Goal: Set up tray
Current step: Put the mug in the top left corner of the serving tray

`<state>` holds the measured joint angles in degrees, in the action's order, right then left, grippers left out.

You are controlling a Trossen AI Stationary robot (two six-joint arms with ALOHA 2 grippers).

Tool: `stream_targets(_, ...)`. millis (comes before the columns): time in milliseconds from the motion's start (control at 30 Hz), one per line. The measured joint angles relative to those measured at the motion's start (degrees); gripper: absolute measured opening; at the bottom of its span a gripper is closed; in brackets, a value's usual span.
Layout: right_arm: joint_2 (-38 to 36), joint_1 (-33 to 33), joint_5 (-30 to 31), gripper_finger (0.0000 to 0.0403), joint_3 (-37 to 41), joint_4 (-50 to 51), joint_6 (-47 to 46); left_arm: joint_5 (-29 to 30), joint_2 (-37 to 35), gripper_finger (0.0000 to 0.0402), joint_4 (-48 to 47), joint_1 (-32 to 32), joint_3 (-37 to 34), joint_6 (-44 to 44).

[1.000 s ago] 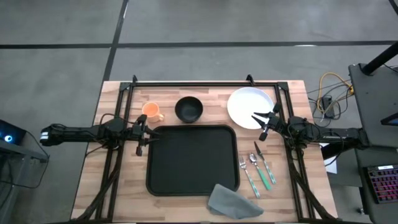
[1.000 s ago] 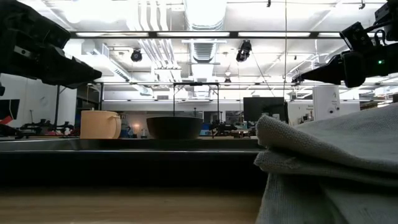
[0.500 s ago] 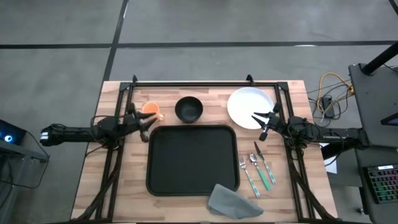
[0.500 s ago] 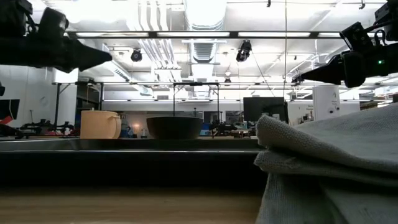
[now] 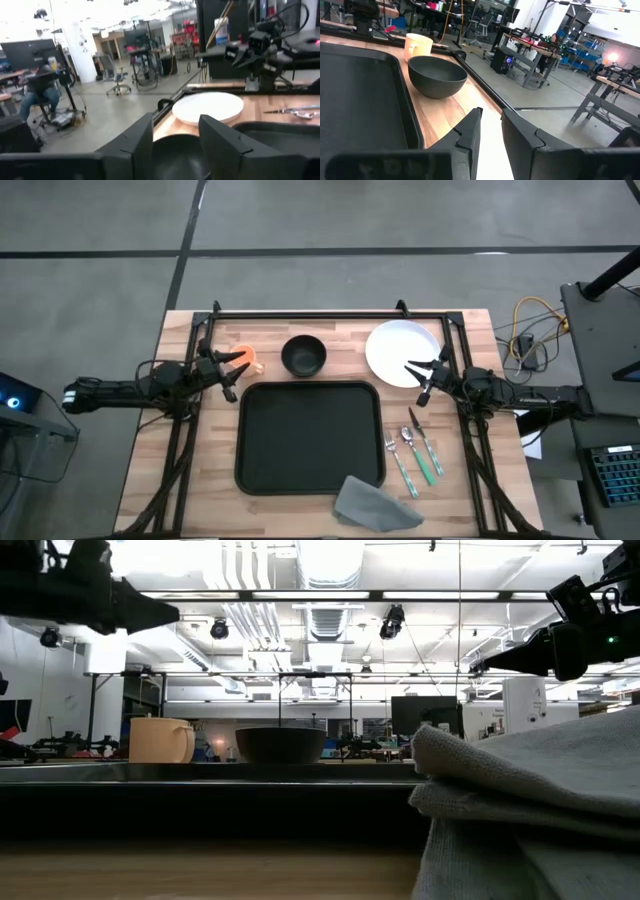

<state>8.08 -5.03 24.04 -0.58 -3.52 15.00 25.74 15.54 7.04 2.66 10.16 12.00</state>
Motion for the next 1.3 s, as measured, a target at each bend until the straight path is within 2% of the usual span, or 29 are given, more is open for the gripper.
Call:
stream_targets(67, 0.0, 0.0, 0.0, 0.0068, 0.0, 0.0, 0.0, 0.1, 1.1, 0.0156, -4.4, 0.0, 2.8, -4.3)
stream_targets(167, 0.0, 0.0, 0.0, 0.0068, 0.0, 0.0, 0.0, 0.6, 3.7, 0.0165, -16.8, 0.1, 8.6, -11.9)
stream_targets(233, 0.0, 0.0, 0.0, 0.0068, 0.0, 0.0, 0.0, 0.8, 6.0, 0.0166, -24.7, 0.1, 12.3, -13.9)
stream_targets(300, 0.0, 0.0, 0.0, 0.0068, 0.0, 0.0, 0.0, 1.3, 8.6, 0.0166, -28.5, 0.1, 15.2, -15.5)
stream_targets(533, 0.0, 0.0, 0.0, 0.0068, 0.0, 0.0, 0.0, 1.4, 17.6, 0.0166, -33.1, 0.4, 20.4, -15.6)
stream_targets(800, 0.0, 0.0, 0.0, 0.0068, 0.0, 0.0, 0.0, 4.6, 24.7, 0.0167, -36.9, 1.8, 20.5, -20.8)
stream_targets(1167, 0.0, 0.0, 0.0, 0.0068, 0.0, 0.0, 0.0, 3.9, 28.0, 0.0167, -42.0, 5.2, 20.7, -27.8)
stream_targets(1300, 0.0, 0.0, 0.0, 0.0068, 0.0, 0.0, 0.0, 0.4, 27.9, 0.0167, -42.0, 6.6, 20.7, -28.2)
